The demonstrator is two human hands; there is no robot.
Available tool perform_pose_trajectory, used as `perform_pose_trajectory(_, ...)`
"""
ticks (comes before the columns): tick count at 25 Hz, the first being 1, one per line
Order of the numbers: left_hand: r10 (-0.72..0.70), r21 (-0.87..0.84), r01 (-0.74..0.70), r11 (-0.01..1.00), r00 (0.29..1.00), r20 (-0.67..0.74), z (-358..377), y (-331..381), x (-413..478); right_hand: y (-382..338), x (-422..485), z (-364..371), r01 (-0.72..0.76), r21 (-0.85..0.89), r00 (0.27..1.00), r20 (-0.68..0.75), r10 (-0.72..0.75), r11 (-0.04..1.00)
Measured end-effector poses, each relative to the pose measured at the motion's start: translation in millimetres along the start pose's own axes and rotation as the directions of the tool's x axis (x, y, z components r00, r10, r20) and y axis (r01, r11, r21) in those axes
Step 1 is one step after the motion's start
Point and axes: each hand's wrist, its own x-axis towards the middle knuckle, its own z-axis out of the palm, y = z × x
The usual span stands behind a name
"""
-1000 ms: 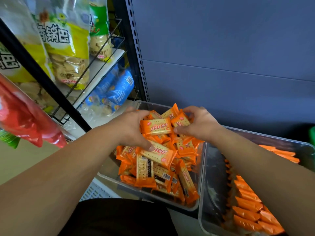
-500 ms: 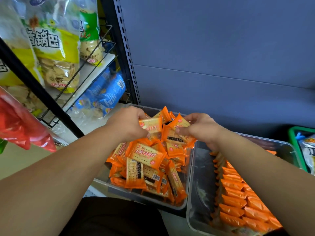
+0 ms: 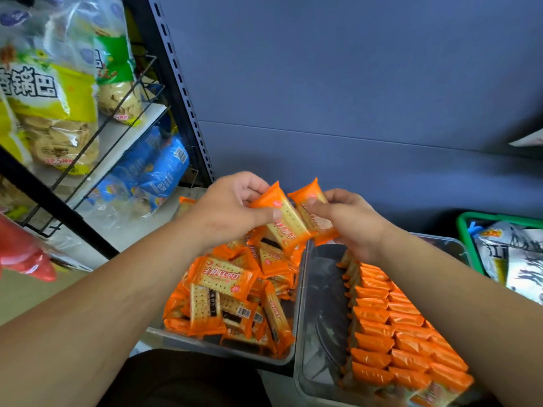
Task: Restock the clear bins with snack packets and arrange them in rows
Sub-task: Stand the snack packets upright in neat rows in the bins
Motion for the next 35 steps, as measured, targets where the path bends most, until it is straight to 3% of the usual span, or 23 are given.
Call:
perform_pose_trajectory(5, 0.019, -0.058, -0.016, 0.998, 0.999, 0.046, 32, 7, 12, 0, -9, -7, -0.022, 0.050, 0.985, 0.174, 0.013, 0.998)
perform_pose_trajectory(11, -0.080, -0.177, 0.066, 0.982, 0.994, -0.070, 39, 3, 20, 11, -9, -27, 0.071, 0.089, 0.988, 0.133, -0.083, 0.994)
perform_pose_trajectory(16, -0.059, -0.184, 0.059, 0.981, 0.998, 0.003, 63, 3, 22, 24, -12, -26, 0.073, 0.041, 0.981, 0.180, -0.079, 0.997)
perform_pose_trajectory(18, -0.007, -0.062, 0.004, 0.998, 0.999, -0.047, 66, -2, 29, 25, -11, -27, 0.074, 0.035, 0.993, 0.089, -0.076, 0.997)
perform_pose_trajectory(20, 0.007, 0.206, -0.003, 0.978, 1.000, -0.019, 58, -11, 36, 25, -7, -33, 0.064, 0.075, 0.998, -0.032, -0.061, 0.995)
perform_pose_trajectory(24, -0.160, 0.687, -0.031, 0.726, 0.964, 0.213, 52, -21, 29, 25, -3, -45, 0.044, 0.149, 0.993, -0.116, -0.027, 0.988)
perform_pose_trajectory(26, -0.115, 0.787, -0.121, 0.605, 0.965, 0.236, 56, -22, 27, 26, -3, -48, 0.034, 0.164, 0.994, -0.112, -0.016, 0.986)
perform_pose_trajectory(27, -0.079, 0.793, -0.135, 0.595, 0.971, 0.225, 55, -21, 27, 26, -3, -50, 0.030, 0.169, 0.993, -0.114, -0.011, 0.985)
perform_pose_trajectory(28, -0.046, 0.772, -0.125, 0.624, 0.980, 0.196, 52, -20, 28, 27, -2, -51, 0.025, 0.171, 0.993, -0.121, -0.005, 0.985)
perform_pose_trajectory(30, 0.004, 0.626, -0.078, 0.776, 0.993, 0.118, 43, -15, 30, 30, 1, -56, 0.022, 0.172, 0.987, -0.162, 0.006, 0.985)
perform_pose_trajectory(32, 0.009, 0.292, -0.014, 0.956, 1.000, 0.016, 36, -7, 26, 32, 3, -59, 0.026, 0.157, 0.979, -0.202, 0.006, 0.987)
perform_pose_trajectory(33, -0.039, 0.069, 0.040, 0.997, 0.999, -0.013, 35, -1, 23, 33, 3, -59, 0.035, 0.155, 0.979, -0.204, -0.002, 0.987)
perform_pose_trajectory(35, -0.152, -0.293, 0.172, 0.941, 0.984, 0.088, 38, 10, 15, 31, 0, -58, 0.058, 0.163, 0.983, -0.182, -0.027, 0.985)
